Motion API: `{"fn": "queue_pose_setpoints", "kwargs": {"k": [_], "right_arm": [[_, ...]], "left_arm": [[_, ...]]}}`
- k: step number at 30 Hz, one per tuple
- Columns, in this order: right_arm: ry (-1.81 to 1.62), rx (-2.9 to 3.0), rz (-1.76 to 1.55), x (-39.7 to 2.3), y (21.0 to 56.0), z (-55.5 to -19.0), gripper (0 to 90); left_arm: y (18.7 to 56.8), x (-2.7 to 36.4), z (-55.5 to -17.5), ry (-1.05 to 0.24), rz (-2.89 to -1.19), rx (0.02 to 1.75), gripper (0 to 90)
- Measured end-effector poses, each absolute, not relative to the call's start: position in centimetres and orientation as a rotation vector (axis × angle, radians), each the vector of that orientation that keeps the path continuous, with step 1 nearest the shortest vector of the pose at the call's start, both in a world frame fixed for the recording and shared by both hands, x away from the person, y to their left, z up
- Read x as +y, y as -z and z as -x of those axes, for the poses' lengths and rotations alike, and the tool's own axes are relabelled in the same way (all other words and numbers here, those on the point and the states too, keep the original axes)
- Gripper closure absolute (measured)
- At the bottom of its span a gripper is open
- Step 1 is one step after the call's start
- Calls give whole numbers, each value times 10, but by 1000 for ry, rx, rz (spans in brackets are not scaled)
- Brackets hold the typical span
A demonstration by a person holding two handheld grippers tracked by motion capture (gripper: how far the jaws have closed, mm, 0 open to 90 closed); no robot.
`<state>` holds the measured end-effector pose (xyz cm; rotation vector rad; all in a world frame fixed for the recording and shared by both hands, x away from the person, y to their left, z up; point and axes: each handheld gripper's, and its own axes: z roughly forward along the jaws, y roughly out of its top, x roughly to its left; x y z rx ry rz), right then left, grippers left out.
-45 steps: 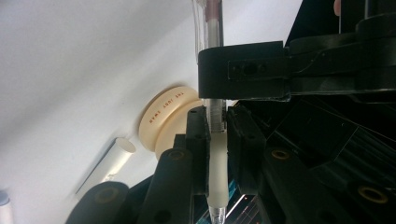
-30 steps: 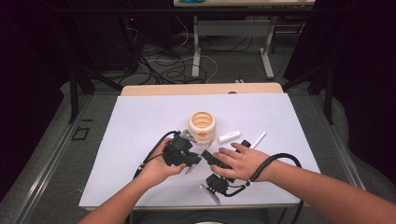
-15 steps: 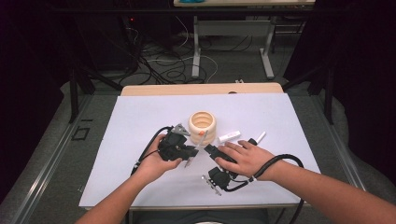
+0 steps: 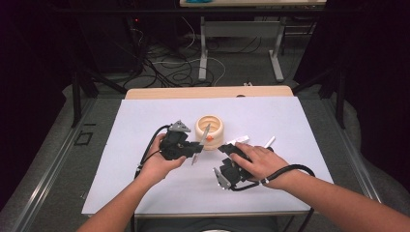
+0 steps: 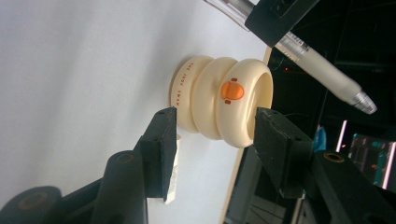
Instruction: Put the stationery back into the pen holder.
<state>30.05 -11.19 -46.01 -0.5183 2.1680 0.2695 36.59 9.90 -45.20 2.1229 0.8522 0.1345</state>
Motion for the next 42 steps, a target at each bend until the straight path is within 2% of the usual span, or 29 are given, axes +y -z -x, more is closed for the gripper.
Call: {"fn": "queue_pose_setpoints", "kwargs": {"k": [25,42], "right_arm": [[-599,2368,-16,-125,464,-318,356],[-833,2455,-430,-137,468,-330,223]], "left_arm": [[431,97,-388,-223,-1940,875,793],[426,91,-405,-251,-1850,893,793]]}}
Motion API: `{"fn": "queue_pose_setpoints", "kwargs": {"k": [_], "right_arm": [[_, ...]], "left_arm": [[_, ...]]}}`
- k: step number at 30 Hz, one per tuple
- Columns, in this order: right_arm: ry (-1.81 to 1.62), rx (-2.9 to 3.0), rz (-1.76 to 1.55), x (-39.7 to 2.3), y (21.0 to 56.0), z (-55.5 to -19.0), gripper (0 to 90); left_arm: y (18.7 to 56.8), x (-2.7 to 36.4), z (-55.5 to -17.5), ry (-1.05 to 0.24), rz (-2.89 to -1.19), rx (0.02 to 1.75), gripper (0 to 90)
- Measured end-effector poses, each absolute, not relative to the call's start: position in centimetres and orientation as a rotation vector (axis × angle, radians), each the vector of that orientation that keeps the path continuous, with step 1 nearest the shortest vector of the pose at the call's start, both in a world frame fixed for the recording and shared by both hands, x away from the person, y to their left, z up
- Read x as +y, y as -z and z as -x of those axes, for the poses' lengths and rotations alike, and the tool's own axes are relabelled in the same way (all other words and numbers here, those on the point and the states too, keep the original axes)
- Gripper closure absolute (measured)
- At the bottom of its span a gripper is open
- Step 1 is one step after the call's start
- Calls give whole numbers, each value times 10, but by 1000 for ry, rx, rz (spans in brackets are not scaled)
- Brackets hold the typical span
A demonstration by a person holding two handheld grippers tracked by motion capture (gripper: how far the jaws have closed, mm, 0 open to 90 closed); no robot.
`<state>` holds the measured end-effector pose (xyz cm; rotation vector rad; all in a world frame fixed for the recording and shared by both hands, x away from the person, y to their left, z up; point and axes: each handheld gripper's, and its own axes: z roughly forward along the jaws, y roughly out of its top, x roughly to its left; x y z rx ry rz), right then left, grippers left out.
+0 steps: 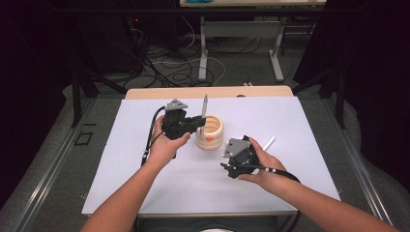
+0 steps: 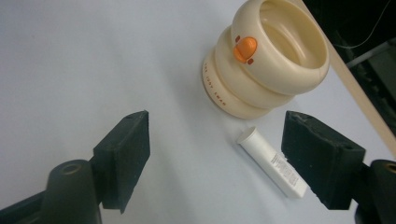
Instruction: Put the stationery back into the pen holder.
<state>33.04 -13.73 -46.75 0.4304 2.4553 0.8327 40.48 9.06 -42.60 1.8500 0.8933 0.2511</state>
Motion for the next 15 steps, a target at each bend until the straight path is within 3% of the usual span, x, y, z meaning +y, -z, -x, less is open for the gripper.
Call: {"fn": "queue_pose_setpoints", "kwargs": {"k": [15], "right_arm": [[-1054,2427,-752,-154,488,-336,153]], "left_arm": [[435,78,-420,-300,-1786,938,793]]}}
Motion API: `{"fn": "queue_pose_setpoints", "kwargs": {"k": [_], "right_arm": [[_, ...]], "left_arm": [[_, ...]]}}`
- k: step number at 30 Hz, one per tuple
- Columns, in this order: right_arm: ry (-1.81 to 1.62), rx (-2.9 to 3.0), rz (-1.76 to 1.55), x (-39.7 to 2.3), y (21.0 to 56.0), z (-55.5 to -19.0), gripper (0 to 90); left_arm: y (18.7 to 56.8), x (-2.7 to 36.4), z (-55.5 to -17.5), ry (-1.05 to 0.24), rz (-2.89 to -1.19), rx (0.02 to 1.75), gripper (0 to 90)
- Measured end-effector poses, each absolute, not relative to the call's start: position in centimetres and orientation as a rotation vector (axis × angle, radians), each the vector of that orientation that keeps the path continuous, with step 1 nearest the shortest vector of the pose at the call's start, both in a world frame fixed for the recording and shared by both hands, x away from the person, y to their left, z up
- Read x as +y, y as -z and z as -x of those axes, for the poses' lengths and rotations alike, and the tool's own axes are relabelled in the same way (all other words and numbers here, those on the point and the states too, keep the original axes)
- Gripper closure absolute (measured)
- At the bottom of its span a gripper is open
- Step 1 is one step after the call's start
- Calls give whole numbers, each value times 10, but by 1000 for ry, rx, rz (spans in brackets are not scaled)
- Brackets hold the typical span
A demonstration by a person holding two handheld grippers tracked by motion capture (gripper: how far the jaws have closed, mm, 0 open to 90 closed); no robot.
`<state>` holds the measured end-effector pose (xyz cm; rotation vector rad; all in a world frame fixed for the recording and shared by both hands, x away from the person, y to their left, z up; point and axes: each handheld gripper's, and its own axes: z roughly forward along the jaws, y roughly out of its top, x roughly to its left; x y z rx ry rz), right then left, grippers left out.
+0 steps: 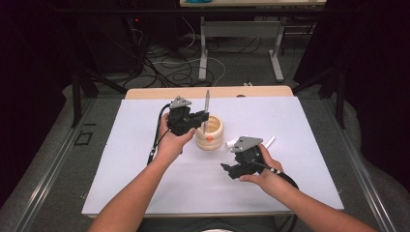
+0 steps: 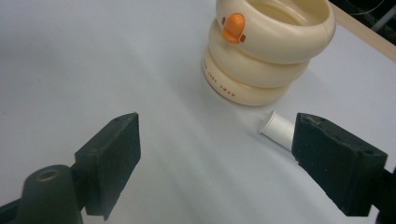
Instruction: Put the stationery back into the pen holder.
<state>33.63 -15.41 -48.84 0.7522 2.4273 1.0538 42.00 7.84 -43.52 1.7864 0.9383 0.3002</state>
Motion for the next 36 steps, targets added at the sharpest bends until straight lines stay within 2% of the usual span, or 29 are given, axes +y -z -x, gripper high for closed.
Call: {"fn": "queue_pose_setpoints", "kwargs": {"k": [8,36], "right_arm": [[-1178,2356,-912,-163,494,-342,152],[-1278,2286,-1208,-179,511,-347,153]], "left_arm": [[441,72,-429,-341,-1768,956,793],[476,53,-448,-336,-1807,1083,792]]}}
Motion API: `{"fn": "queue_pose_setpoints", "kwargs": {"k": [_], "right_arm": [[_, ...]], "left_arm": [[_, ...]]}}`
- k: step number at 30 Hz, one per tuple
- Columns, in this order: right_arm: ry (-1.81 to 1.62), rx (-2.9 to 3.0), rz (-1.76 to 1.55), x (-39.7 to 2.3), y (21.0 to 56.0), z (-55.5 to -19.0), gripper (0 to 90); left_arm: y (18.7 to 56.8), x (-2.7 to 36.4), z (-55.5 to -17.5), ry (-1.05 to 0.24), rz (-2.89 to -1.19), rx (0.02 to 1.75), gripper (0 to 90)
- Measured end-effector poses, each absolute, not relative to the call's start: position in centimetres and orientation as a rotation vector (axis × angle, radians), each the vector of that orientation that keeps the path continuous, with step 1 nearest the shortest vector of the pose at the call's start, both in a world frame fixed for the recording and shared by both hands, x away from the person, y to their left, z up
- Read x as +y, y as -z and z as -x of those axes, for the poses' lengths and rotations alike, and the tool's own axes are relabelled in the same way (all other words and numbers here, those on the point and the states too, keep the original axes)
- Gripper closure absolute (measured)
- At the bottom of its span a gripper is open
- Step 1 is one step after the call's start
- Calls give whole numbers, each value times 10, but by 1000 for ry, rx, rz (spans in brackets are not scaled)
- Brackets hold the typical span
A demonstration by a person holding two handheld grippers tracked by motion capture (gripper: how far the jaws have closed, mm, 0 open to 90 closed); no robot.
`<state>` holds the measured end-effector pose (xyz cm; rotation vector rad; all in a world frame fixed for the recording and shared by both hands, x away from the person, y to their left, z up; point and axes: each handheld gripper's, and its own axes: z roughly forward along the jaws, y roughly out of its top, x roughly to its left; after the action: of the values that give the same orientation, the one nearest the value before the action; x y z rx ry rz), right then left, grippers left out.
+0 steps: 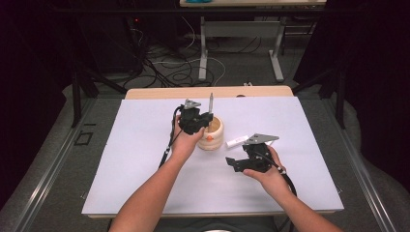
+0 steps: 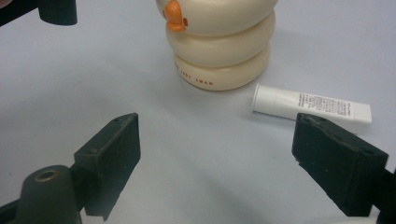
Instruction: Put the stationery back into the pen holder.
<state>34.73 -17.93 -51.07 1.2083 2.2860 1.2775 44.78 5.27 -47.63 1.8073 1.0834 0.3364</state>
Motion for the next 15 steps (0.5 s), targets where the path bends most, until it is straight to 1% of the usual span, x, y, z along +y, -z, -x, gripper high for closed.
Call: {"fn": "queue_pose_setpoints", "kwargs": {"k": [11,15], "right_arm": [[-1273,2272,-1235,-184,512,-348,153],[-1266,2270,-1247,-184,512,-348,152]], "left_arm": [[482,51,-450,-328,-1835,1109,788],[481,51,-450,-339,-1825,1099,770]]}}
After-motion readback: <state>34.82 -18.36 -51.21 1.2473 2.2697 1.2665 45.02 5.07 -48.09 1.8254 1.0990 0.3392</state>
